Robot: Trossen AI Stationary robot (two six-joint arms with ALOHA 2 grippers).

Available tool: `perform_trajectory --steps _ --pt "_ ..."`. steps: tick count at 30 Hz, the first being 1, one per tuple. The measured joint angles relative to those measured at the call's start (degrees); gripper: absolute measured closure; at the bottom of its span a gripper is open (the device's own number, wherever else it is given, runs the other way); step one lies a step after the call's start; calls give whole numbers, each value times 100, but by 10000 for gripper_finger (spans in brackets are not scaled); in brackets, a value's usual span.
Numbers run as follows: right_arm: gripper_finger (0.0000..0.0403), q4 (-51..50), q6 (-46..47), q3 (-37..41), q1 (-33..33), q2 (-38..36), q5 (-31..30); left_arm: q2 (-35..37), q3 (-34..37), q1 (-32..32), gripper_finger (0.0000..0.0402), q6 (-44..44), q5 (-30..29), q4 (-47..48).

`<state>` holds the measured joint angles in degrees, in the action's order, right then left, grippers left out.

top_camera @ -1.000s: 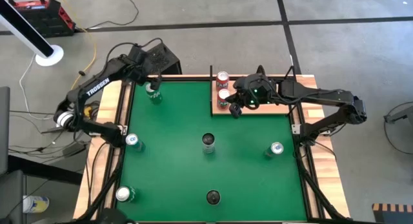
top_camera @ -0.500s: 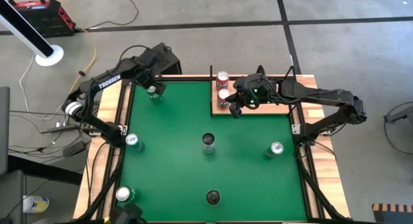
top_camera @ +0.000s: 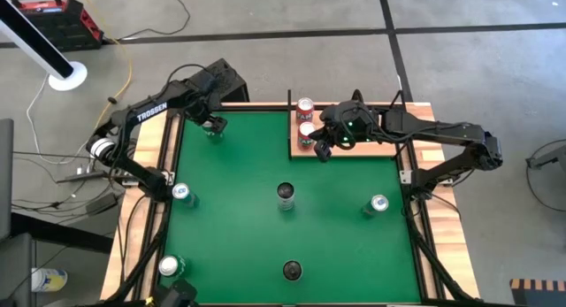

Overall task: Place canned beverage on shelf
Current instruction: Put the top green soda can on the shelf

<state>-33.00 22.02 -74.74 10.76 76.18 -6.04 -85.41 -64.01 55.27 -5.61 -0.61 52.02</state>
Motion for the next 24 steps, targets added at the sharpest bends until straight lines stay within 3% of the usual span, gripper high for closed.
perform_trajectory --steps 6,15,24 --pt "376 1 7 0 -13 0 1 0 0 -2 108 4 -13 -71" --pt "376 1 61 0 -240 0 4 41 4 -145 116 -146 304 -52" --pt "376 -448 167 4 -405 -125 7 519 -112 -1375 117 -669 452 5"
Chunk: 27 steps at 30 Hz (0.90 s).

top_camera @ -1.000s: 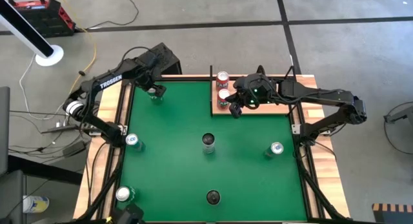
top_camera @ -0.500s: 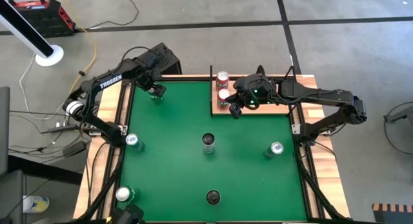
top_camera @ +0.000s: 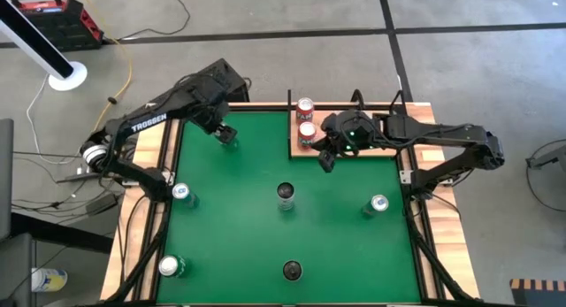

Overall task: Place canned beverage on shelf
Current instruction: Put the top green soda can on the shelf

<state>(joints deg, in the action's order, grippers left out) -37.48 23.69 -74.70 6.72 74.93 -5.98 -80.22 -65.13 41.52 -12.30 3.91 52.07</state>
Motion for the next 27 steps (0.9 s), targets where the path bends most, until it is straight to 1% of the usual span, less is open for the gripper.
perform_trajectory --steps 2,5,12,16,19,24,27 --pt "376 -232 59 0 0 -108 0 57 -239 -391 117 -169 22 50" --pt "376 -513 181 0 3 -286 -6 67 -823 -992 117 -378 -44 225" --pt "376 -822 196 0 5 -823 -186 15 -2372 -2345 117 -775 -832 262" --pt "376 -936 196 0 5 -1105 -366 -152 -3107 -2913 117 -957 -967 133" --pt "376 -1036 194 0 14 -1294 -487 -491 -3628 -3283 117 -981 -1023 -145" --pt "376 -1055 194 -2 -3 -1540 -616 -1483 -4584 -3736 117 -652 -1021 -141" --pt "376 -1170 193 -2 -2 -1629 -626 -2105 -5150 -3877 117 -428 -991 -63"
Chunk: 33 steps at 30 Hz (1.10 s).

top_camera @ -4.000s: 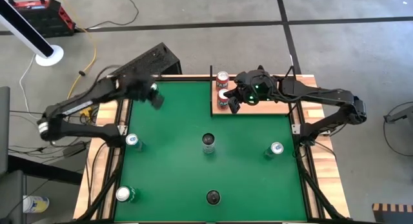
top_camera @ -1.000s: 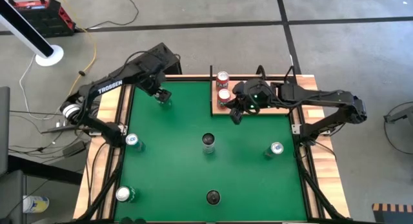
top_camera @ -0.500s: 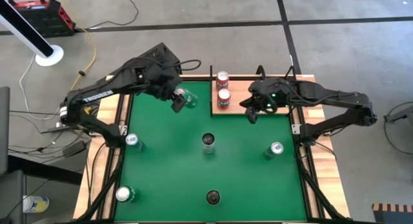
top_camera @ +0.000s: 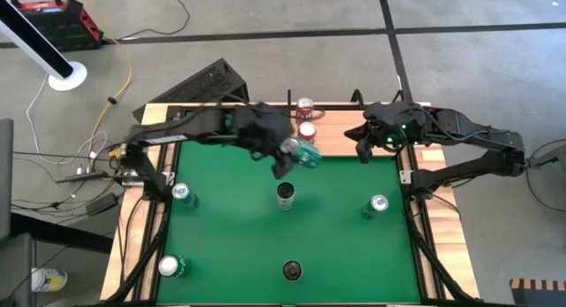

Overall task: Place canned beverage on shelf
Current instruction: Put the top green soda can on the shelf

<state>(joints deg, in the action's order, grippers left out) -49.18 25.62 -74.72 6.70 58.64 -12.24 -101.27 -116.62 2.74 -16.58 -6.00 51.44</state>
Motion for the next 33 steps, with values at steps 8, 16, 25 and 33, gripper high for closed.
perform_trajectory --steps 8,16,25,33 --pt "376 -568 27 0 2 -96 -232 -1509 -901 -73 117 466 121 63" --pt "376 -1062 92 0 2 -97 -331 -2778 -1503 -62 116 721 270 363" --pt "376 -1065 119 0 8 -97 -338 -3423 -1575 13 115 740 532 678" --pt "376 -1065 219 0 13 -95 -335 -3408 -1577 22 106 915 655 750"
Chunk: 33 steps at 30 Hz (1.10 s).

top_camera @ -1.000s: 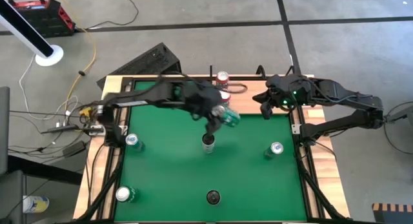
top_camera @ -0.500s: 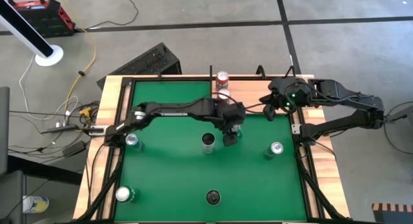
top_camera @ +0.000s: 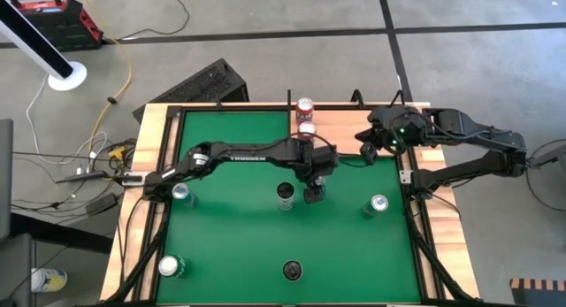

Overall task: Place canned beverage on shelf
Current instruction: Put the top green soda can on the shelf

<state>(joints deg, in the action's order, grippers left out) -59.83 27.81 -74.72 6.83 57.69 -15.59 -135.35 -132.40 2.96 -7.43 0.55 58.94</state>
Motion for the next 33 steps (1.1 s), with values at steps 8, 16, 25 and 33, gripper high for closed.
perform_trajectory --steps 8,16,25,33 --pt "376 -11 40 0 0 -2 -114 16 -1 4 68 204 438 -215" --pt "376 -13 68 0 1 0 -122 22 -34 53 63 231 625 -335" --pt "376 -56 68 0 175 -2 -127 432 -238 215 62 214 657 -206" --pt "376 -62 238 0 152 67 265 1381 -238 186 72 458 80 533"
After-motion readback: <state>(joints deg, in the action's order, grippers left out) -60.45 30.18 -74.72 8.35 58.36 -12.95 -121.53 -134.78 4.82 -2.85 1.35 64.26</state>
